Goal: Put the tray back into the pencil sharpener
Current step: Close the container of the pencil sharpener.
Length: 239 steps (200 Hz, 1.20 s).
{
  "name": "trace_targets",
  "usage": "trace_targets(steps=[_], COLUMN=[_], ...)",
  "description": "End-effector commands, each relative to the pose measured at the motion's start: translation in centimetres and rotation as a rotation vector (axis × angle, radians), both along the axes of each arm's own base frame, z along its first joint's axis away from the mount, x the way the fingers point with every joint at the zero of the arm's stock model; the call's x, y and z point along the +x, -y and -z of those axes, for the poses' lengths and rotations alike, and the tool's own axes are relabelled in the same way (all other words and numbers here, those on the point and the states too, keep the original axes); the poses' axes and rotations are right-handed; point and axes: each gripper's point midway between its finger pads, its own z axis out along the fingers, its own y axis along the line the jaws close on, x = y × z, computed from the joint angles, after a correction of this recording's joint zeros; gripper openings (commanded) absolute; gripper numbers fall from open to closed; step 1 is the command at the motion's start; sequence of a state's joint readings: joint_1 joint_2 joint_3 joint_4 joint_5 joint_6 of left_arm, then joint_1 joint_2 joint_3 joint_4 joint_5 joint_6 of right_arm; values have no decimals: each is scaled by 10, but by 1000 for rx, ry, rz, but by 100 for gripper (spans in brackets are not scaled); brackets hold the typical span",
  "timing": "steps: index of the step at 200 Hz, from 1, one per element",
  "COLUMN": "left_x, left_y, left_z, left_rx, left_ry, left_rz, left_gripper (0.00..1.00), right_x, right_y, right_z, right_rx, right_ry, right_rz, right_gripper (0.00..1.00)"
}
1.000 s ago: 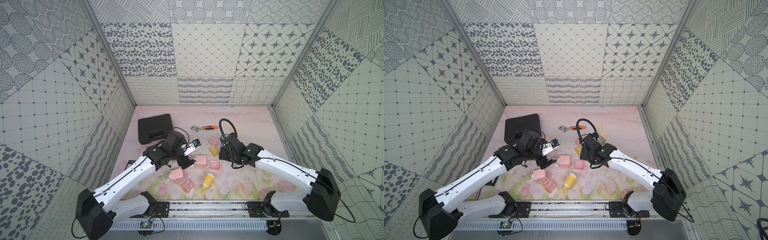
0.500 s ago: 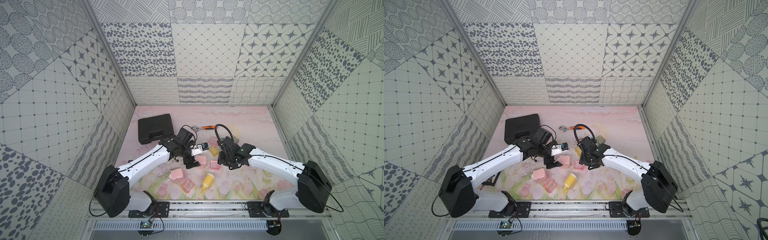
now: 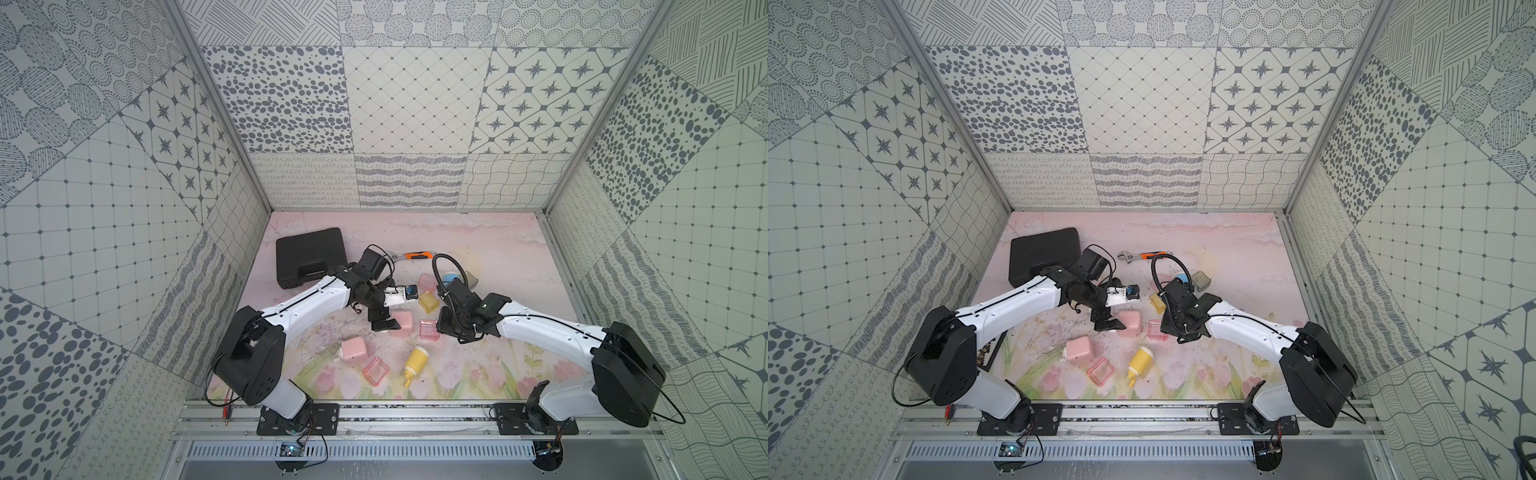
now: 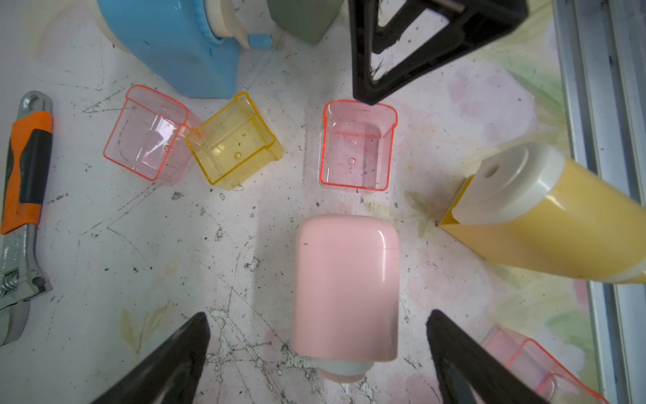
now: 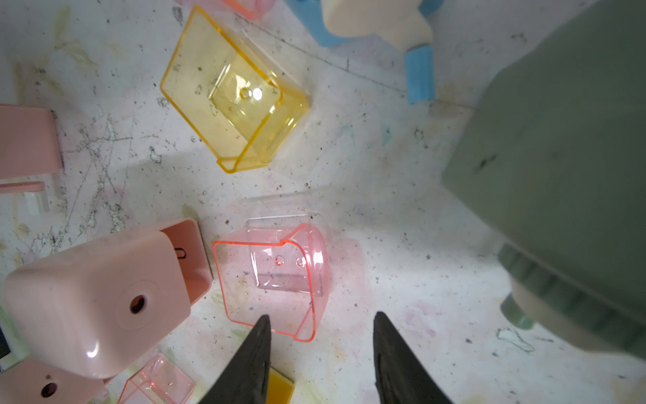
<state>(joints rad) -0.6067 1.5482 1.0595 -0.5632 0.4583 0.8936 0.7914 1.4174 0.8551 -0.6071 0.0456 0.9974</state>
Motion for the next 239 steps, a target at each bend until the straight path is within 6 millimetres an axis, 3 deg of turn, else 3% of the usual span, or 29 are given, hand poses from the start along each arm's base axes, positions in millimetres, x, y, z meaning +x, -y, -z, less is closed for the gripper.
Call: trace_targets(steps=[1,40,121,184,239], left_x=[-6,1,-14,-16,-16], left_y=[6,9,11,6,7], left_z=[4,14,39,52,53], left_rx=[-34,6,74,101,91], left_ry=[-37,-53,-88,-82,-68], left_rz=[80,76,124,126,126], left_gripper=[97,93,88,68,50], right_x=[9,13,16,20,22], right_y=[-4,-4,-3,-11,-13], right_z=[-12,-9,-8,-1,13], right_rx=[30,48,54,69,44], right_ry=[41,38,33,33,21], right_rz=[13,19,15,-4,-30], right_gripper=[49,49,48,46,39])
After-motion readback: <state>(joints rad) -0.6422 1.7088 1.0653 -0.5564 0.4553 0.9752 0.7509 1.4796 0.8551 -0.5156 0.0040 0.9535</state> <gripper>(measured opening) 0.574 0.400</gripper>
